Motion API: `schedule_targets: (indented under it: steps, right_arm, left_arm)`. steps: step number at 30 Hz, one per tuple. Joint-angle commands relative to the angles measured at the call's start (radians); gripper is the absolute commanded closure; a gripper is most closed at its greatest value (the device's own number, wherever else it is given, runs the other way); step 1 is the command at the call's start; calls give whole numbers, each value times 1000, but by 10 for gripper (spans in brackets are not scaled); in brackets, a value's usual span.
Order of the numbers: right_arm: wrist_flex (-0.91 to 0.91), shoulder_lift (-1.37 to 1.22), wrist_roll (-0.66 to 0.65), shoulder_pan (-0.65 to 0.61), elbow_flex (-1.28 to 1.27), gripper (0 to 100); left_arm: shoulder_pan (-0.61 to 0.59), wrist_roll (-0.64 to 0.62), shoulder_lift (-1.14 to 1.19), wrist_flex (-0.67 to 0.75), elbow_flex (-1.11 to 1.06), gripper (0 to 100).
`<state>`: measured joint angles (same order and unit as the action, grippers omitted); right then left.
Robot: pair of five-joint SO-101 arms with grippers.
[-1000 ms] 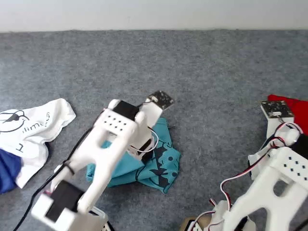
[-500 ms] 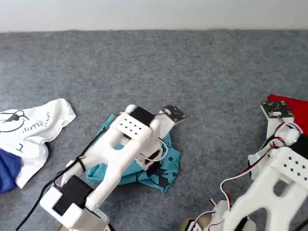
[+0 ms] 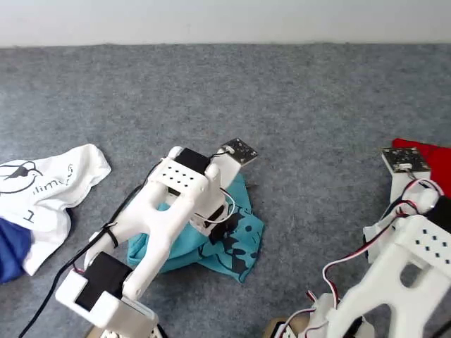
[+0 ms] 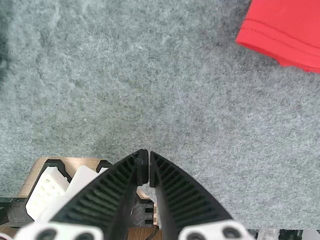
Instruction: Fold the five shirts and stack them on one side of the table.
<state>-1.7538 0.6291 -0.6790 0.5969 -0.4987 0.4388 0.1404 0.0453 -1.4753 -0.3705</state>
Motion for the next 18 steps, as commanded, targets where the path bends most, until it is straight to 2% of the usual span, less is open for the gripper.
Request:
schedule_targets:
  steps: [1,11,18]
  right_arm:
    - [-39,16,-2,-7,0,990]
    - [-39,15,-2,-7,0,990]
    - [-39,15,-2,-7,0,990]
  left_arm:
    - [-3,-3,-6,14,25,791]
    - [-14,20,-17,-43,73,791]
    - [-101,68,-8,-17,85,791]
